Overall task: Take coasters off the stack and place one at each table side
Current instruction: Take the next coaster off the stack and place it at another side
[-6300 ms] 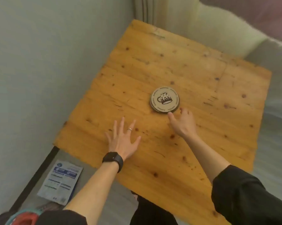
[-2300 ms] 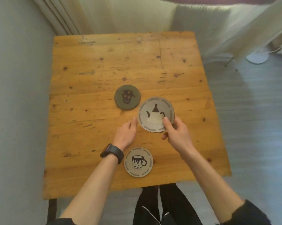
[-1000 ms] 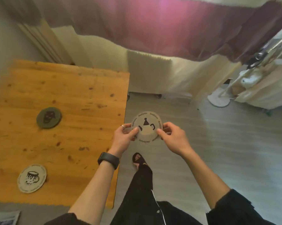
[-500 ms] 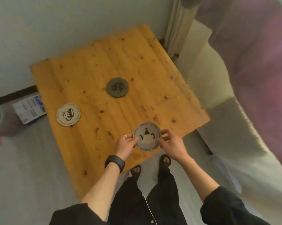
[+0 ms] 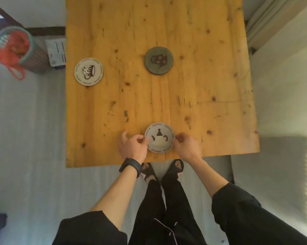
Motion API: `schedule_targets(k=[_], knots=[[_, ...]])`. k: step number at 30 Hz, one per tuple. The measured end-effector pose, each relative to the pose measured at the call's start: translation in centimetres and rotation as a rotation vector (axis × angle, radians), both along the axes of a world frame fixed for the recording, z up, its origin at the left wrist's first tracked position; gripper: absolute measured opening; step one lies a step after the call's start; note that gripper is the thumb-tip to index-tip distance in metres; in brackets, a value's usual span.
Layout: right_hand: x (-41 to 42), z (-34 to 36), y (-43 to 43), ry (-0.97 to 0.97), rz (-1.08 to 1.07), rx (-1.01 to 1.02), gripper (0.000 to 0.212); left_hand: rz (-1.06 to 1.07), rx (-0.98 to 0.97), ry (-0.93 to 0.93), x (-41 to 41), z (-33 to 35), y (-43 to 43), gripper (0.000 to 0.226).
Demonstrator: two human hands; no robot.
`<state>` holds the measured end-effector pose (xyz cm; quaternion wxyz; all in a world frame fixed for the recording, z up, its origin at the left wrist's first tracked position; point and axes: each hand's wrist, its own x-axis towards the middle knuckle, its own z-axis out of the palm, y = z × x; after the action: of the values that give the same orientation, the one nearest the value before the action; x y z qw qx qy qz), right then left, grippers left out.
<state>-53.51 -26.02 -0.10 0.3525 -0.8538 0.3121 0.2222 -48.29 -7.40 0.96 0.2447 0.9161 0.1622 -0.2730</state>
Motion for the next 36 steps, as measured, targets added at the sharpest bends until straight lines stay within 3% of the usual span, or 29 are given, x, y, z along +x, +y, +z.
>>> schedule_targets(k=[16, 25, 30, 36], knots=[[-1.6, -2.0, 0.6, -0.139, -0.038, -0.103, 0.017, -0.125, 0.19, -0.001, -1.5, -0.5, -2.0, 0.022], [-1.7, -2.1, 0.9, -0.176, -0.192, -0.053, 0.021, -0.106, 0.196, 0.034, -1.1, -0.4, -2.7, 0.024], [-1.5, -2.0, 0.7, -0.197, -0.112, -0.084, 0.023, -0.108, 0.23, 0.014, -1.3, -1.1, -2.9, 0.026], [-1.5, -1.1, 0.3, -0.204, 0.144, -0.167, 0.03, -0.196, 0.292, -0.035, -1.6, -1.8, -2.5, 0.039]])
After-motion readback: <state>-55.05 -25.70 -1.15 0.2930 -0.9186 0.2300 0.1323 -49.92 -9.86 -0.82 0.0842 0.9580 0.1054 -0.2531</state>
